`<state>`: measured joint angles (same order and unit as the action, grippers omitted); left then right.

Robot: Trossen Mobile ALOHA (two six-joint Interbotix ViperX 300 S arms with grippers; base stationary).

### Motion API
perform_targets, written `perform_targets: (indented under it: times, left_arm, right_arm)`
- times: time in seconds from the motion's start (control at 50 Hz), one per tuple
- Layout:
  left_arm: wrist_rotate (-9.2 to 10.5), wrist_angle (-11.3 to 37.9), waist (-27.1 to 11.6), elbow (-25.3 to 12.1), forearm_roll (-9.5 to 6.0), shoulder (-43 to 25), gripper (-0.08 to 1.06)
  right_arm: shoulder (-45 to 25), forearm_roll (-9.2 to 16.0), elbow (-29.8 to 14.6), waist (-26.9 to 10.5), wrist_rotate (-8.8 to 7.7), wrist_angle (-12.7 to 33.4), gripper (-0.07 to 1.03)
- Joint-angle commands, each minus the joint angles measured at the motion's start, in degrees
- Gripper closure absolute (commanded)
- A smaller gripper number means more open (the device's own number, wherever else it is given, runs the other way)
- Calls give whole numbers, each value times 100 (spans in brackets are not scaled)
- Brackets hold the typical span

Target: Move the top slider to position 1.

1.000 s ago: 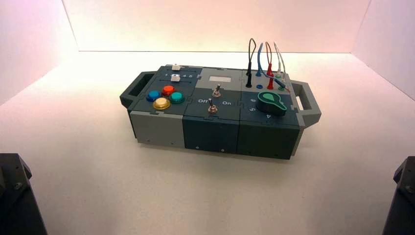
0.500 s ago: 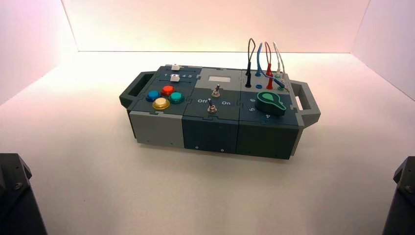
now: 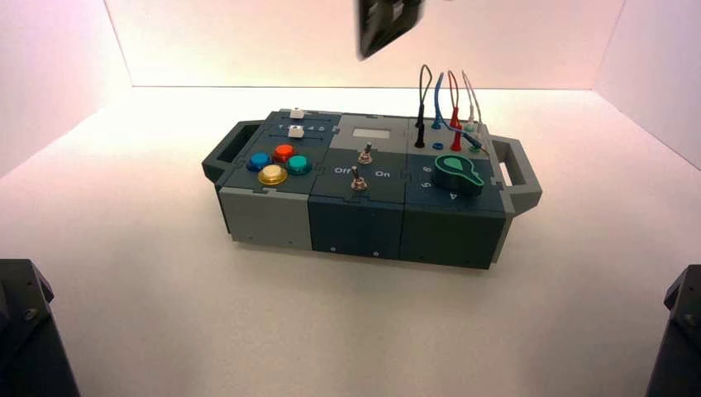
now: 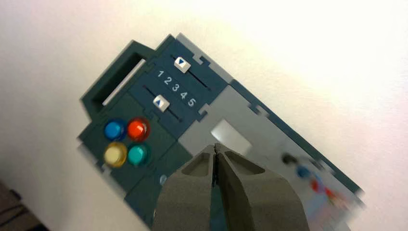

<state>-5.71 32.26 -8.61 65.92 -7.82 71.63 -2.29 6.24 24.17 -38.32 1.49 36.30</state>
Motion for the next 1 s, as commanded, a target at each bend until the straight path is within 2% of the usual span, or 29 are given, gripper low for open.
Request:
perform_targets:
  times: [0.02, 0.26, 0.4, 0.64, 1.0]
  left_arm:
    - [-9, -53, 18, -79, -9, -202, 82]
    - [-9, -53, 18, -97, 0, -650, 82]
    - [-9, -44, 26, -105, -9, -765, 82]
    - [-9, -53, 18, -105, -9, -835, 82]
    - [-9, -44, 18, -97, -9, -844, 82]
  right_arm:
    - [-633, 18, -879, -185, -18, 299, 99]
    - [-1740, 18, -2109, -255, -70, 896, 99]
    - [-2083, 26, -2479, -255, -70, 1099, 99]
    - [-2470, 62, -2760, -264, -70, 1292, 99]
    - [-2531, 53, -2892, -246, -70, 1336, 99]
